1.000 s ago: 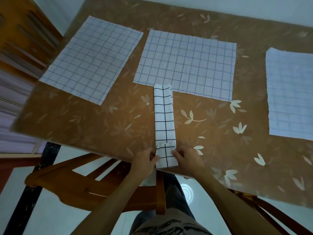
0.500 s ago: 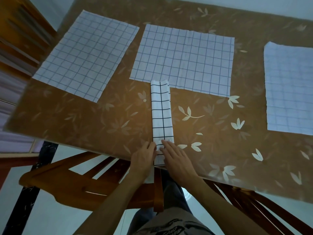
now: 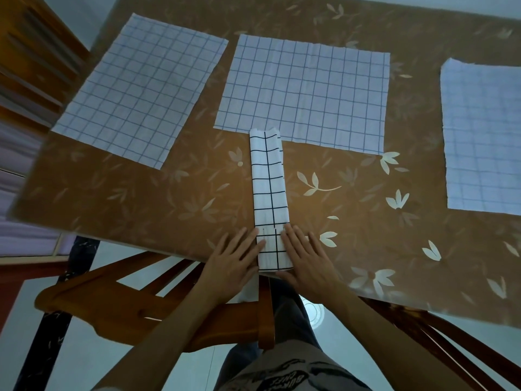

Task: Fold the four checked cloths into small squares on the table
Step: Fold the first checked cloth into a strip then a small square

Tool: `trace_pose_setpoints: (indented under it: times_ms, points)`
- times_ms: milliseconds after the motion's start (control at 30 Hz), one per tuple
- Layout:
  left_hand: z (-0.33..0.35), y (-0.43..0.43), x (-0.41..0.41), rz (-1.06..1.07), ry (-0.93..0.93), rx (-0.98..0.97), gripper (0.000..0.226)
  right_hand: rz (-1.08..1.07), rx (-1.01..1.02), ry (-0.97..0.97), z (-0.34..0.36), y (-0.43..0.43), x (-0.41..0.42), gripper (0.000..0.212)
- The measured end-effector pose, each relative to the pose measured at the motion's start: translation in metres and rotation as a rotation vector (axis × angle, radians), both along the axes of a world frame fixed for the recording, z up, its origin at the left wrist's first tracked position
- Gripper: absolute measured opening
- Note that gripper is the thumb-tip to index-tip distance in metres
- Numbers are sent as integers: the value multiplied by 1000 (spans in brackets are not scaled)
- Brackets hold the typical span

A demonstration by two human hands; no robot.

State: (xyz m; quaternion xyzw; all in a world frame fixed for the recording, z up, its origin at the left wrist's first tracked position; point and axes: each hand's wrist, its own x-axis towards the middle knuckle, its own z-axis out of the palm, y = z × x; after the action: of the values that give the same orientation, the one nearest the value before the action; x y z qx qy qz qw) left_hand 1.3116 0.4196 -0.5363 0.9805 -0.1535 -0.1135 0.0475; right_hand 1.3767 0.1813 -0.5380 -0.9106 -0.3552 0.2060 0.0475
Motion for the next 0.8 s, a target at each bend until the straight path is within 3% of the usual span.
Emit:
trace_pose_setpoints:
  times_ms: [67,267,433,600,733,800]
  points:
    - [4,2,3,-12,35,-29,64,18,14,-4,2,-4,4,94]
    - [12,-5,11,-36,57,-38,88,12,63,-2,5,-4,2,78]
    - [7,-5,17,-74,-8,0,67,-32,114,28,9,-2,5,75]
    - [17,-4,24,17,-82,-205,44,-133,301,89,14,-1,17,56]
    - [30,-6,43,337,-7,-500,47,-263,471,197,21,2,37,48]
    - [34,-4,52,417,46,-552,54,-416,515,323,25,6,47,53]
